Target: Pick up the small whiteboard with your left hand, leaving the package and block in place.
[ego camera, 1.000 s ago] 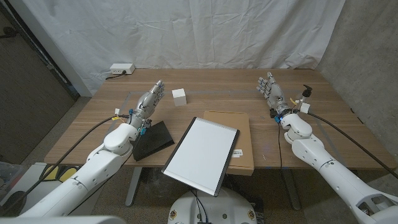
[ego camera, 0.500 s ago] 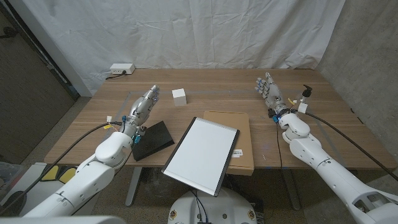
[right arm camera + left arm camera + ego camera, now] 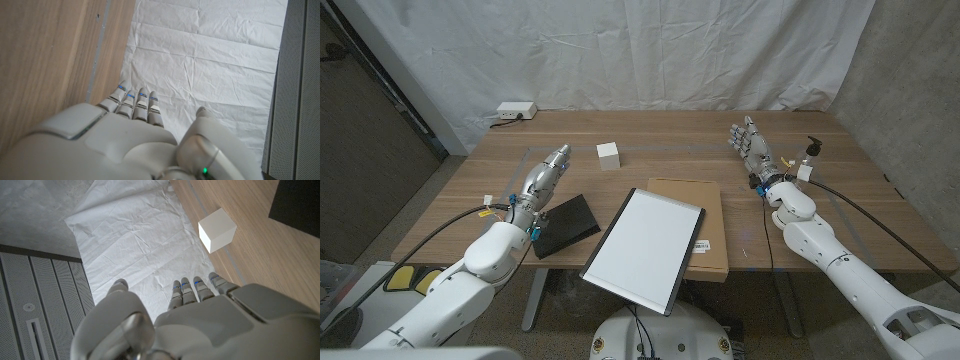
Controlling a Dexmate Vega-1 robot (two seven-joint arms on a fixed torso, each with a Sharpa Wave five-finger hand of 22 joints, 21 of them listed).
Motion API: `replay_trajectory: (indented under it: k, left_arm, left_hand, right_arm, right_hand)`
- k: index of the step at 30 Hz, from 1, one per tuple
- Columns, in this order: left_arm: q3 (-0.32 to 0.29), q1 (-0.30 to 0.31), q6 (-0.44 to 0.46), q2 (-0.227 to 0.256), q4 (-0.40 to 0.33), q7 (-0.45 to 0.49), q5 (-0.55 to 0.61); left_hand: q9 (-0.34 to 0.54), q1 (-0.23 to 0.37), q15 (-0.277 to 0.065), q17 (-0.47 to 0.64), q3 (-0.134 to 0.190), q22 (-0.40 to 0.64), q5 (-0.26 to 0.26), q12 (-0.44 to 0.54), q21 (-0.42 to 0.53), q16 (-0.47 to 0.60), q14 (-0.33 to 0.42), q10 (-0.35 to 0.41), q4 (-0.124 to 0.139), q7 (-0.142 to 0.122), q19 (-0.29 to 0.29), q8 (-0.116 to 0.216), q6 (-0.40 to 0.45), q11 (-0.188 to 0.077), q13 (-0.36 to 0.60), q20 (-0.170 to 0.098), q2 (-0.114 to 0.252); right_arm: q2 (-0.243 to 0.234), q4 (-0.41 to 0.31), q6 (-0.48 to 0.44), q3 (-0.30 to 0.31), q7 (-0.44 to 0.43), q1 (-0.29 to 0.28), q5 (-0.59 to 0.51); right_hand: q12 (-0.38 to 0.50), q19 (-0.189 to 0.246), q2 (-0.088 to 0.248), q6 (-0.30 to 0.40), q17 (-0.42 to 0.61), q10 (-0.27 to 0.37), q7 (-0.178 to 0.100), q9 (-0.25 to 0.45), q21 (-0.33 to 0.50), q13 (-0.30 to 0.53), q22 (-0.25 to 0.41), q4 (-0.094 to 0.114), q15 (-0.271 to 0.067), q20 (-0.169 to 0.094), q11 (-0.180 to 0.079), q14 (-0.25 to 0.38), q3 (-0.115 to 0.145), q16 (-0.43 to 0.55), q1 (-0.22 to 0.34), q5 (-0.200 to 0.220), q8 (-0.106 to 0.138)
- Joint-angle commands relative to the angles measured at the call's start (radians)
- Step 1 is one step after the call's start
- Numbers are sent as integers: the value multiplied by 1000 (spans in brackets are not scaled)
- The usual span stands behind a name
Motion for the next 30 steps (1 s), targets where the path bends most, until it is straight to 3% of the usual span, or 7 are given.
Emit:
replay_trajectory:
  k: [1, 9, 13, 30]
  left_arm:
    - [-23, 65, 13, -7, -57, 21, 40]
    - [-33, 97, 9, -18, -87, 30, 69]
    - [-34, 107, 7, -25, -96, 30, 82]
    - [-4, 113, -85, -61, -47, -39, 72]
  left_hand:
    - [4, 16, -2, 4, 1, 4, -3, -2, 1, -3, -5, -6, -10, 4, -4, -4, -6, 1, 3, -42, 2]
    - [4, 20, 0, 4, 2, 4, -5, -3, 1, -4, -6, -6, -12, 3, -2, -5, -7, 6, 3, -41, 3]
    - [4, 25, 4, 4, 2, 4, -8, -5, 2, -4, -6, -7, -14, 8, 3, -7, -7, 9, 3, -53, 5]
    - [5, 40, 18, 4, 4, 3, -17, -5, 1, -5, -2, -2, -22, 18, 4, -9, -6, 21, 3, -54, 9]
  right_arm:
    - [0, -3, 8, 3, -1, -10, 3]
    - [-9, -21, 7, 9, -2, -16, 5]
    - [-12, -25, 5, 11, -2, -19, 7]
    - [-8, -38, 3, 15, -34, -18, -5]
  right_hand:
    - [1, 5, 8, -3, 3, -4, -4, 2, -4, 4, 5, -6, 6, 2, 3, -3, -1, 1, 7, -1, -4]
    - [1, 6, 10, -3, 3, -4, -5, 2, -7, 4, 6, -8, 7, 1, 2, -2, -1, 1, 8, -1, -5]
    - [2, 7, 10, -3, 3, -3, -7, 2, -8, 4, 6, -8, 7, 2, 4, -2, -1, 1, 9, -2, -5]
    - [4, 10, 12, -1, 3, 2, -10, 2, -13, 4, 6, -10, 4, 3, -1, 3, -2, 3, 10, -3, -4]
